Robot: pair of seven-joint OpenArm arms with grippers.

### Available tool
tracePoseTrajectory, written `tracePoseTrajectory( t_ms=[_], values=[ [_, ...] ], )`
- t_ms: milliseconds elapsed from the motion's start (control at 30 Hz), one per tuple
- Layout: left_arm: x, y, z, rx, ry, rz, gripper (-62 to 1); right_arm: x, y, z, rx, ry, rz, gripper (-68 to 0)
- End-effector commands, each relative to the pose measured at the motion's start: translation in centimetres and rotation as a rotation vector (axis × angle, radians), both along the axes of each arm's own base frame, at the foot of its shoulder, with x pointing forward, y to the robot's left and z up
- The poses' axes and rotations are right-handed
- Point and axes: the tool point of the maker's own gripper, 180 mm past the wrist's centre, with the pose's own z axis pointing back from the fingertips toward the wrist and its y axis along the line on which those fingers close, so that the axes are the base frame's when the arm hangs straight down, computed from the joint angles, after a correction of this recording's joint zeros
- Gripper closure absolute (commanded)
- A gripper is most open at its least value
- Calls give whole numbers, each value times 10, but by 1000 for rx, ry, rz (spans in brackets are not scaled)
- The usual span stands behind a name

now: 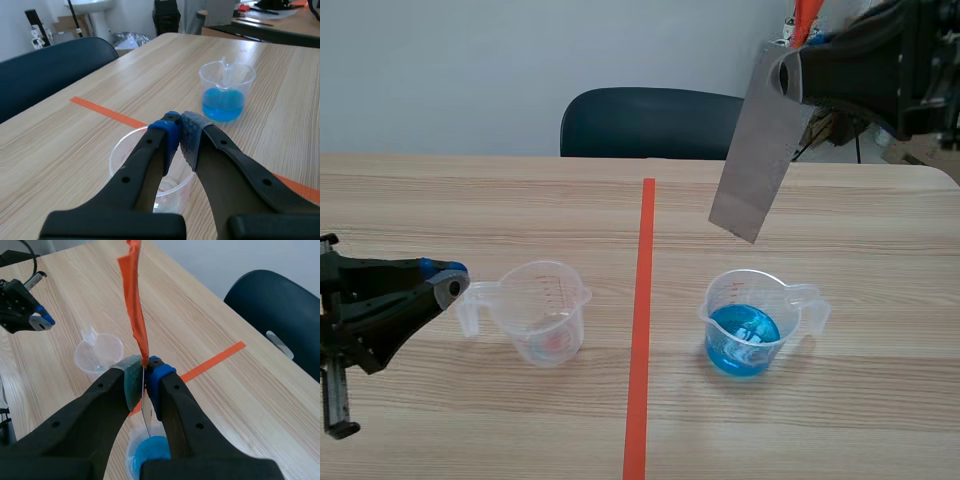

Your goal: Do the redox reaction experiment. move the plate over the left beaker

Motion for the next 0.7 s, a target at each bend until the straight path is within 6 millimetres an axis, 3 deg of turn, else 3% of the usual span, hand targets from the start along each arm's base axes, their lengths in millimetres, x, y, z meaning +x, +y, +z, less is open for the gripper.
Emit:
tracePoseTrajectory(
  t_ms=[0,167,300,333,467,667],
  values=[
    [-4,6,10,-46,-19,14,-85,4,4,15,26,-39,2,-6],
    [-20,28,10,-86,-6,94,-284,8,11,20,42,-46,3,-6],
    [-26,47,5,-85,-26,224,-593,10,17,22,49,-44,7,-6],
    [-28,52,6,-91,-38,259,-623,11,19,22,50,-47,7,-6],
    [-40,63,3,-135,-40,367,-623,12,25,23,64,-65,6,-6],
    [-65,62,-15,-129,19,433,-623,14,30,21,74,-69,2,-6]
  ],
)
